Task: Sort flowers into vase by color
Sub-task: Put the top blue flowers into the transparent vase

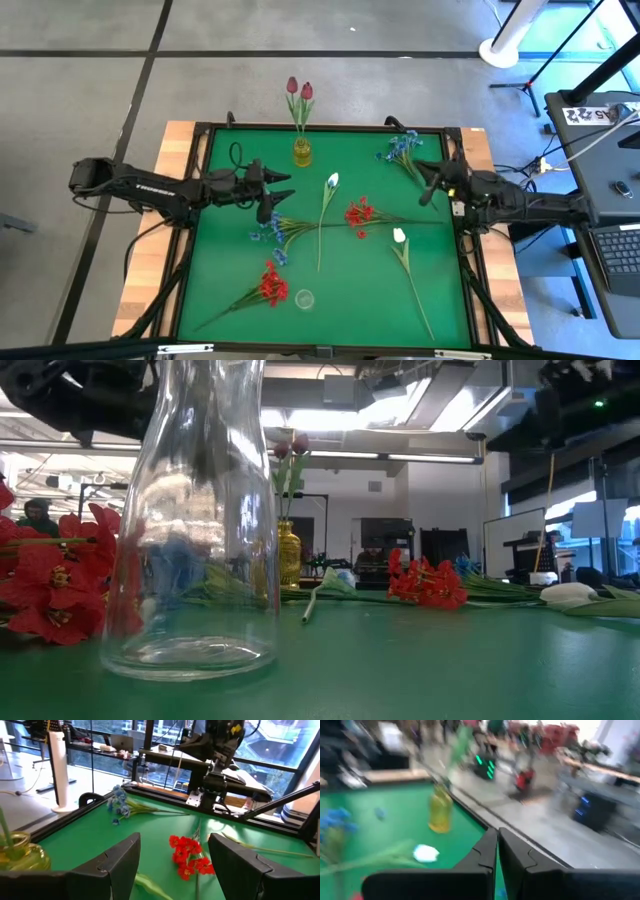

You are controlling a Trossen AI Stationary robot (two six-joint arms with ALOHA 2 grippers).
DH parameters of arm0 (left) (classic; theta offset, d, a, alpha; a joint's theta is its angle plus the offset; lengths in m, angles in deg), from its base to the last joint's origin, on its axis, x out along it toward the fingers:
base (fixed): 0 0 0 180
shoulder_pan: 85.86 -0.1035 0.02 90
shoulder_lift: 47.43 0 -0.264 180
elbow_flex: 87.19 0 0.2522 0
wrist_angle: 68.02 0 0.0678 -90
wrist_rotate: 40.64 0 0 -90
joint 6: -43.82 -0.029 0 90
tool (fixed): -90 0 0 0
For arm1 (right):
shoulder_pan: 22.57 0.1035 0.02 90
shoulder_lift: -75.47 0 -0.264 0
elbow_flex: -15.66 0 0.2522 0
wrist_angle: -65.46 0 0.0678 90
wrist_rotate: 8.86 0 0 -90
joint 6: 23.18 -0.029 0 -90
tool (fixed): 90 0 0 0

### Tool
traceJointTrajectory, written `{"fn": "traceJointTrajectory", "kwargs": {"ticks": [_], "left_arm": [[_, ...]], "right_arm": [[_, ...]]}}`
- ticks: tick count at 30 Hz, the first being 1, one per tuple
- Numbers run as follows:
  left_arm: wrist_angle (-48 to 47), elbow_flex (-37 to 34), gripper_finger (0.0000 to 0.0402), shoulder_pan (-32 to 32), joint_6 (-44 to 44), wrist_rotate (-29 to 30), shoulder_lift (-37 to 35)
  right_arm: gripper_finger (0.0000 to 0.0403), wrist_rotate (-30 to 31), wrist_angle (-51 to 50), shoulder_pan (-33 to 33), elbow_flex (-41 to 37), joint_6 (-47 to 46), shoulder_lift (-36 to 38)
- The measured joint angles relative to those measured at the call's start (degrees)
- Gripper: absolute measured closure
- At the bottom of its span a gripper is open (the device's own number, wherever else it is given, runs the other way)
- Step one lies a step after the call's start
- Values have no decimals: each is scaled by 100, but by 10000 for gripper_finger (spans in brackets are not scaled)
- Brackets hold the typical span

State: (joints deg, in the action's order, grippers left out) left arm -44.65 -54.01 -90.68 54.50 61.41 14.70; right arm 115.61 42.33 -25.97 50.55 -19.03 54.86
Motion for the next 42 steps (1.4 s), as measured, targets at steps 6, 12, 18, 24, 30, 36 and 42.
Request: {"fn": "traceJointTrajectory", "kwargs": {"ticks": [6,12,18,24,30,36,42], "left_arm": [[-10,-25,170,42,119,70,0],[-14,-25,170,276,84,68,5],[-20,-25,170,497,89,68,13],[216,-25,170,610,89,74,35],[117,-181,170,796,218,80,88],[139,-603,170,978,555,430,88],[676,-1090,170,1082,854,1034,90]], "right_arm": [[384,753,-1710,-171,984,-1118,-1512],[384,-72,-2944,-1269,1279,-2179,-2265],[384,-1891,-2685,-2883,1051,-1909,-2396],[379,-3124,-2306,-4078,913,-1612,-2865],[300,-3341,-2092,-4126,909,-1593,-3938],[195,-3198,-1651,-4127,909,-1745,-4743],[159,-2888,-1292,-4127,909,-1770,-5288]]}}
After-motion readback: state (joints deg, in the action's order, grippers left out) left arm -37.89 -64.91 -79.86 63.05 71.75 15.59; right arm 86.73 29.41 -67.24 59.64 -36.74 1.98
